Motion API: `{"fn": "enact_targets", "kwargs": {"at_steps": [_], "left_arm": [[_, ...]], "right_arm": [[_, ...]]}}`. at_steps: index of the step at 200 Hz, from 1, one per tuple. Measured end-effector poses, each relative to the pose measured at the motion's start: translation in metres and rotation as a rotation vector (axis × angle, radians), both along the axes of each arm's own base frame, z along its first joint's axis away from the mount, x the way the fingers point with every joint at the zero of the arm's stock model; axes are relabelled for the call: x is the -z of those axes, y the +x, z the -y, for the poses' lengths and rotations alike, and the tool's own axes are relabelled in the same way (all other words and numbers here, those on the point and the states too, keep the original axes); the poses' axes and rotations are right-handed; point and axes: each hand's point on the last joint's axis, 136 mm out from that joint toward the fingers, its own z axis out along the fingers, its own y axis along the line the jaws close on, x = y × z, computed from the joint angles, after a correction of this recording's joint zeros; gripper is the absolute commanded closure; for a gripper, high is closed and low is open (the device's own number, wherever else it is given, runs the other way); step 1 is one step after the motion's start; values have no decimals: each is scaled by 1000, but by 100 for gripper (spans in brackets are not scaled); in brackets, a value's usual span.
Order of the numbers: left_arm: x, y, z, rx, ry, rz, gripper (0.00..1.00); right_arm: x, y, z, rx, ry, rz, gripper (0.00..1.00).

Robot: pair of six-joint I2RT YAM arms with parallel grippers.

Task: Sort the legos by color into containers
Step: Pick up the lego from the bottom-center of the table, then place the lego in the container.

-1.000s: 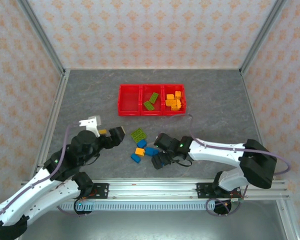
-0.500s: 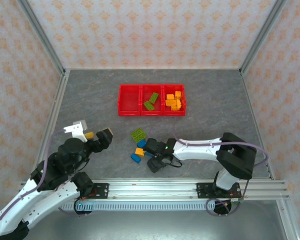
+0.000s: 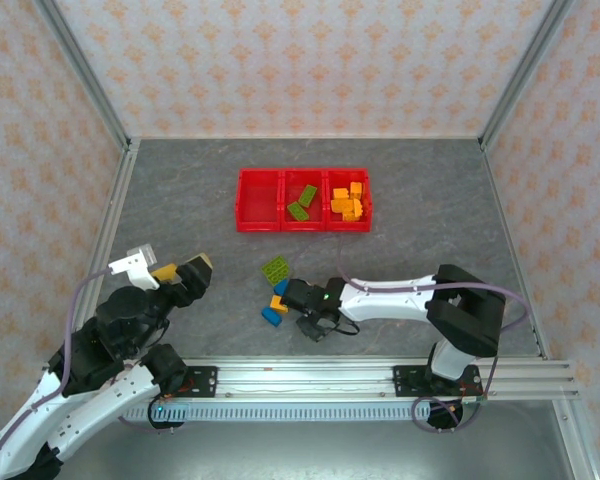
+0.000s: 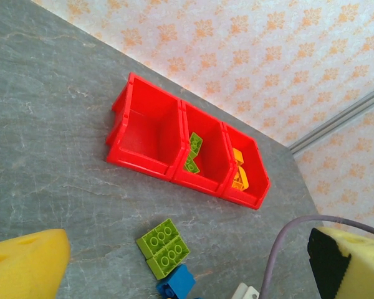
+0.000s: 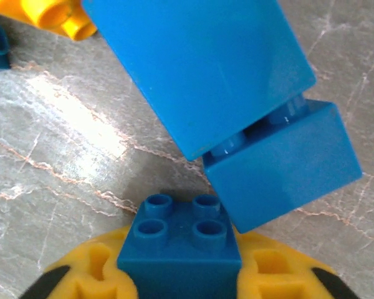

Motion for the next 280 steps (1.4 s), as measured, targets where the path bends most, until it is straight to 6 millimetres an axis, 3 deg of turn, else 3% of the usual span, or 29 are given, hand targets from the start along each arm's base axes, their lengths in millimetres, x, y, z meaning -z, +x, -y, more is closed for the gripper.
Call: {"fn": "enact_targets", "kwargs": {"at_steps": [26, 51, 68, 89, 111, 135, 162, 180, 210, 254, 280], "left_arm": [[7, 4, -2, -32, 21, -32, 1], [17, 9, 0, -49, 61, -72, 1], [22, 12, 1, -52, 83, -93, 1], [25, 13, 2, -55, 100, -108, 1], [29, 15, 3, -59, 113, -121, 1], [34, 17, 4, -61, 129, -146, 1], [40, 16, 5, -65, 135, -174, 1], [42, 16, 4, -71, 128, -183, 1], [42, 15, 4, -78, 110, -185, 1], [44, 14, 3, -86, 102, -196, 1], [47, 16, 4, -86, 116, -210, 1]], "right_arm": [[-22, 2, -11, -32, 41, 10, 95], [-94, 29, -57, -70, 233, 104, 96], [-160, 66, -84, -44, 397, 210, 97], [-226, 126, -97, 51, 528, 331, 98], [-258, 188, -104, 148, 591, 419, 99], [-244, 239, -125, 194, 583, 435, 100], [-196, 281, -165, 198, 550, 398, 100], [-160, 297, -178, 208, 511, 370, 99], [-117, 309, -174, 238, 449, 332, 98], [-110, 329, -155, 295, 431, 343, 94], [-108, 331, -151, 302, 424, 344, 70]]}}
